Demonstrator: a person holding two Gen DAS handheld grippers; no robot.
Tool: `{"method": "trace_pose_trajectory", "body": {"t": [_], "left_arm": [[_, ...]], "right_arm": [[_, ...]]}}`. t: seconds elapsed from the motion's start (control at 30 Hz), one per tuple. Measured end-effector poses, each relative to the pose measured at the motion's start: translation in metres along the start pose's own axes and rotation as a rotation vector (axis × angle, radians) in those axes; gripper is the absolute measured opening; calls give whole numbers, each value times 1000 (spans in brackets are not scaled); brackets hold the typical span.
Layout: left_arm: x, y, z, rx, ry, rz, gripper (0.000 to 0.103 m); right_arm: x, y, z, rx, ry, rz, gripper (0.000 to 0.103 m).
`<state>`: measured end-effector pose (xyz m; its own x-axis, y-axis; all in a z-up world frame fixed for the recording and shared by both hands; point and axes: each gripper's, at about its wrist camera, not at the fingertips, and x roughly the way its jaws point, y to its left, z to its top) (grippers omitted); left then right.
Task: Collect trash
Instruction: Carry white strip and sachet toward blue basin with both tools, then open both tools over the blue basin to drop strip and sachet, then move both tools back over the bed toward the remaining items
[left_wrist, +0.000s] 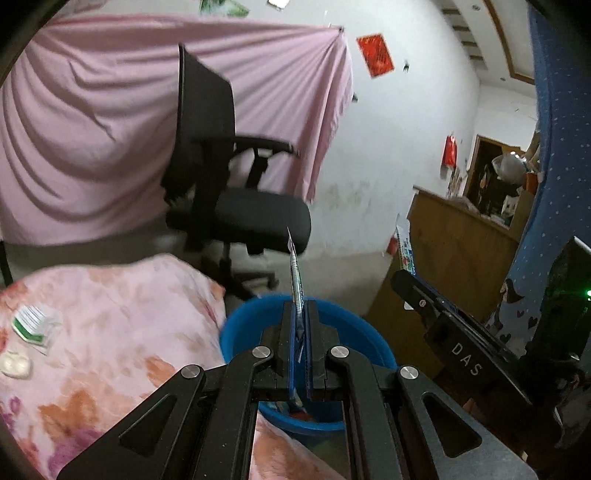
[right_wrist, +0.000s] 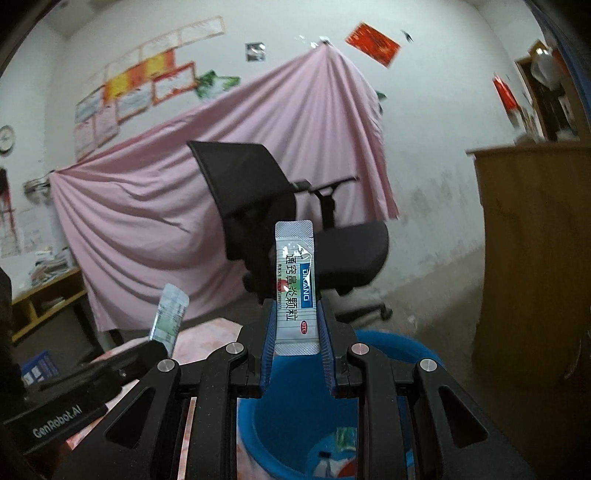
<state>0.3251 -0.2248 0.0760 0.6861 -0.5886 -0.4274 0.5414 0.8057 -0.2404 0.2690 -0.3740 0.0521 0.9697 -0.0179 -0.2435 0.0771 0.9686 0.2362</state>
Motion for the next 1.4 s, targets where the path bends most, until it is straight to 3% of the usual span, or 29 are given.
{"method": "trace_pose_trajectory", "body": {"t": [0.13,0.6,0.73,0.83,1.07,1.4], "left_arm": [[17,0,-2,-34,80,-7,2],[48,-4,-19,-74,220,-2,3],[52,-2,-22,-90,255,5,15],[49,3,-24,-108,239,7,27],[41,12,-20,-137,210,29,31],[5,29,-11,-143,108,99,40]], "right_arm": [[9,-11,-1,39,47,-22,20],[31,-29,-8,94,176,-39,21],[34,-33,-9,109,198,-38,21],[34,-35,-10,120,201,-42,21],[32,-39,-9,133,191,-50,26],[25,-26,0,101,149,-40,36]]}}
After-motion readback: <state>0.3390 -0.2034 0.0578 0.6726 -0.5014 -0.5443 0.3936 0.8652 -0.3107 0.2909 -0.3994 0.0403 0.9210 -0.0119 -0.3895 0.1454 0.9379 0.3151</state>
